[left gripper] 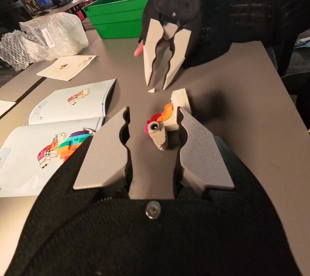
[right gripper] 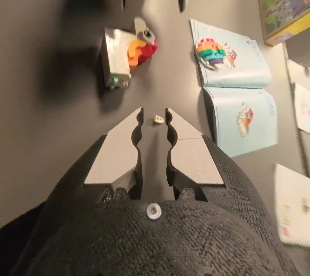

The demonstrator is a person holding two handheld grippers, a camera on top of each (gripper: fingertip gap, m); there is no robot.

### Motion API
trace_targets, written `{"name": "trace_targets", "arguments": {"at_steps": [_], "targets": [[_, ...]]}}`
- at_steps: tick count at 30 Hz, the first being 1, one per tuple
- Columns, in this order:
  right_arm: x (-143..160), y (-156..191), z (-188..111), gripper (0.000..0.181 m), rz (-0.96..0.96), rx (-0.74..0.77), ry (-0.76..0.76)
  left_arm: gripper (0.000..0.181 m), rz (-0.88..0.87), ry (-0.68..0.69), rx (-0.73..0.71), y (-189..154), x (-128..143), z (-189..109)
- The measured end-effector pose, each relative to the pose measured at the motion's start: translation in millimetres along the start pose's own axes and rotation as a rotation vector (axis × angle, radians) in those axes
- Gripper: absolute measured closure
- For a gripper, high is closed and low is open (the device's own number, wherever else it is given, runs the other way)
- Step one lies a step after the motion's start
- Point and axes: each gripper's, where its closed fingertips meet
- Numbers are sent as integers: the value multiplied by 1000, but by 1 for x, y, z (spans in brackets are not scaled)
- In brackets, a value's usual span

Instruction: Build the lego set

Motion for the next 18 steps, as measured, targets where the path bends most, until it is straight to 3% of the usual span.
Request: {"name": "trace_targets", "arguments": {"at_steps": [4,6,10,18], "targets": [[-31,4,-16,152,219,-132,-309,126,-4,-14,-5,1,-2,-1],[-41,8,-16,142,272,-194,-369,126,-10,-21,-4,2,-3,-1],[-53,23,-4,136,242,-244,-354,126,-28,-36,-3,3,-5,-3],[-52,39,13,148,171,-270,-284,126,-45,-48,-5,6,-7,-5]]}}
Point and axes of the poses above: each gripper's, where its closed fingertips meet, z out along the fingers, x out of its underside, y = z × x across the jaws, and after that the axes turned 12 degrees about -z, right-handed
